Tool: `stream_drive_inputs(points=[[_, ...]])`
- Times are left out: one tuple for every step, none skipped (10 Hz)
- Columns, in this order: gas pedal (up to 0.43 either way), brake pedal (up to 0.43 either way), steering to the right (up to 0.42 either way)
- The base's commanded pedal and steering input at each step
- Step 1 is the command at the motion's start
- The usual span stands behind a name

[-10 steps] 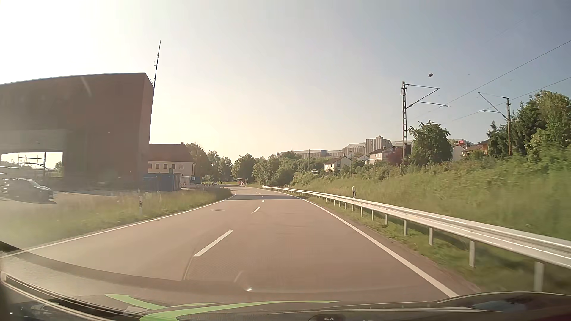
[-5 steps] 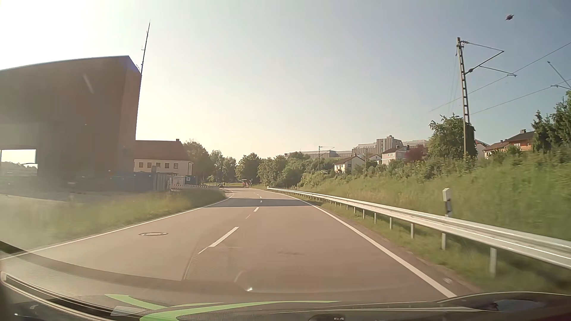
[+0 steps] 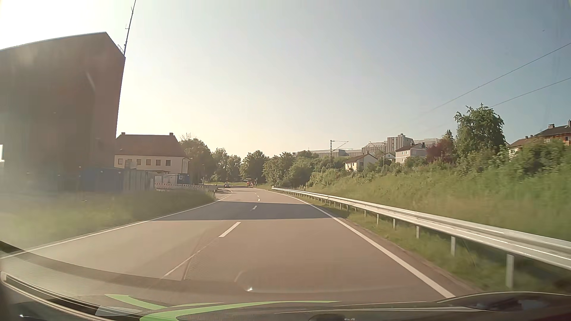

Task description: Follow the waypoints while adhering to traffic rules and regulations

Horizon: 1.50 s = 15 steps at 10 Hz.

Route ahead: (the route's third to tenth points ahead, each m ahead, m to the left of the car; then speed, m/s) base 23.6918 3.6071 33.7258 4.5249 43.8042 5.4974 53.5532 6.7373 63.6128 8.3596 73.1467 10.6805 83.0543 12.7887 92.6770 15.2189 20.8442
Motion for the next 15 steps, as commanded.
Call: stream_drive_inputs(points=[[0.000,0.000,-0.014],[0.000,0.000,-0.014],[0.000,0.000,-0.015],[0.000,0.000,-0.015],[0.000,0.000,-0.016],[0.000,0.000,-0.016],[0.000,0.000,-0.016],[0.000,0.000,-0.016],[0.000,0.000,-0.016],[0.000,0.000,-0.017],[0.000,0.000,-0.017],[0.000,0.000,-0.017],[0.000,0.000,-0.017],[0.000,0.000,-0.017],[0.000,0.000,-0.017]])
